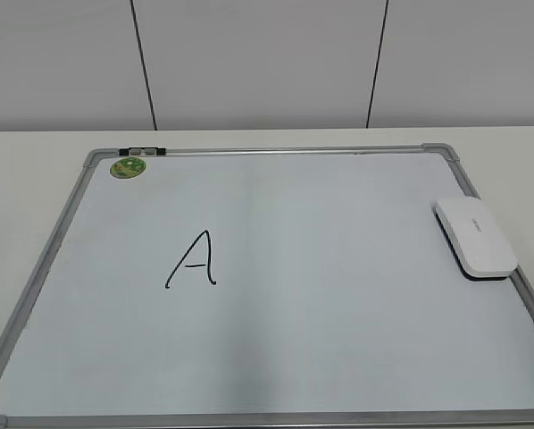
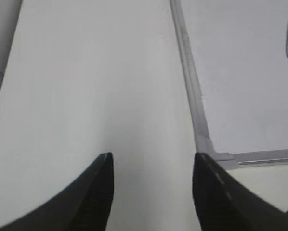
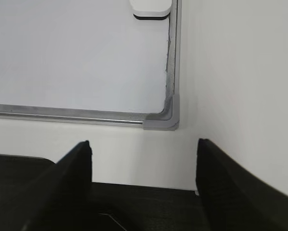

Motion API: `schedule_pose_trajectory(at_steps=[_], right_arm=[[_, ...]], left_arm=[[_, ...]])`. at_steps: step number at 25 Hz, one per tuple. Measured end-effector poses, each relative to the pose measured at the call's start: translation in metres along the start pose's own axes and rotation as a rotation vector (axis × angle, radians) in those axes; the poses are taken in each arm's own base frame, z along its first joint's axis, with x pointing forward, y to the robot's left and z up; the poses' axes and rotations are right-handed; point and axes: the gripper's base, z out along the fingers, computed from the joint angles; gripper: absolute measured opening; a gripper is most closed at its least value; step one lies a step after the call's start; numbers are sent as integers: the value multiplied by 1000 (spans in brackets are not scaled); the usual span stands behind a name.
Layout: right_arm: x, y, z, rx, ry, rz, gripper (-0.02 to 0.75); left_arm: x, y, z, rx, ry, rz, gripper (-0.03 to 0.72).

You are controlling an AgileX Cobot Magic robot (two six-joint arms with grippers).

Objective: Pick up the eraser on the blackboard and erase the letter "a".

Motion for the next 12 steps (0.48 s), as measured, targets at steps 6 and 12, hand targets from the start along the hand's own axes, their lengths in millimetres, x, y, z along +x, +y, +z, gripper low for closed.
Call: schedule_pose_trajectory(at_steps=[6, 12], right_arm=[[2, 0, -3, -1, -23, 1, 502], [2, 0, -3, -1, -23, 3, 502]], left_arm=[[5, 3, 3, -42, 30, -32, 387], [5, 3, 4, -40, 31, -32, 369]])
